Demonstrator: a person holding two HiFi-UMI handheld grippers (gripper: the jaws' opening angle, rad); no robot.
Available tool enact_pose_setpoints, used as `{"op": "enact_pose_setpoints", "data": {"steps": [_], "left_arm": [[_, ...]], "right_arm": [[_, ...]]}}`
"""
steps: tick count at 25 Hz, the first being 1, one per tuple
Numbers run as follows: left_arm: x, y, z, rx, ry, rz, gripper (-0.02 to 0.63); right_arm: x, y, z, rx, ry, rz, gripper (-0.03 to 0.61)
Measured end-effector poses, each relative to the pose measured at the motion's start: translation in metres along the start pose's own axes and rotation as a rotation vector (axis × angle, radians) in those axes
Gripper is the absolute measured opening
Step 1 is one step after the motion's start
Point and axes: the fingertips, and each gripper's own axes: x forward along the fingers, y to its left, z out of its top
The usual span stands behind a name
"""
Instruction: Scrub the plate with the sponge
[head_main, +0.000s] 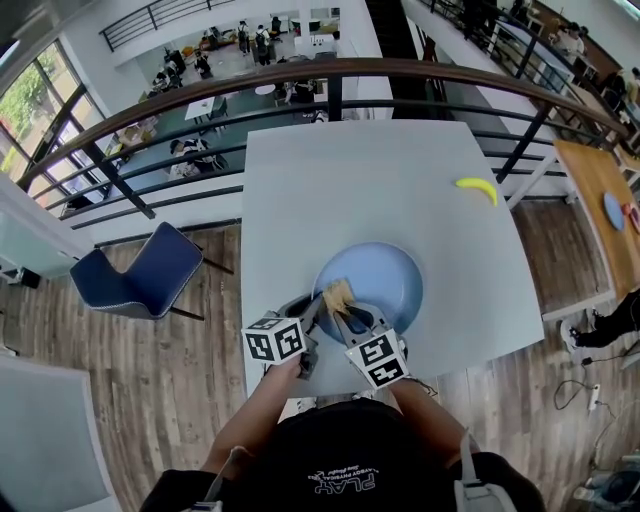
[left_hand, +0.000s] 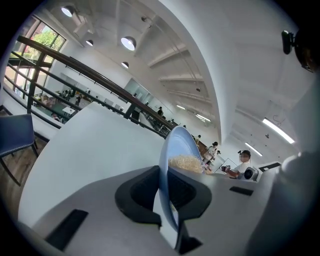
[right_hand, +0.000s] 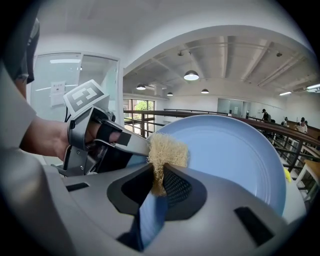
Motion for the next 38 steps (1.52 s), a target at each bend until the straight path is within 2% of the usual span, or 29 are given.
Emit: {"op": "enact_pose_setpoints", "data": {"steps": [7,18,24,38], "left_arm": [[-0.009,-0.004,0.010,0.041,-0.008,-0.003,0.038],[-0.019,-0.003,0.013,0.031,-0.014,-0.019,0.041],[-0.023,-0.007,0.012,0.048,-0.009,-0.031,0.044],[-0.027,-0.017,0.012,0.046,-0.013,-0.077,0.049]], "right_arm": [[0.004,-0.001,0.019,-0.019,-0.032,-0.016,0.063],[0.007,-0.012,0.042,-0.021,-0.083,-0.048,0.063],[0.003,-0.022,0.046,-0.033,-0.087,-0.093,0.063],[-0.021,-0.062,0.041,0.010,-0.122,-0.232,0.063]]}}
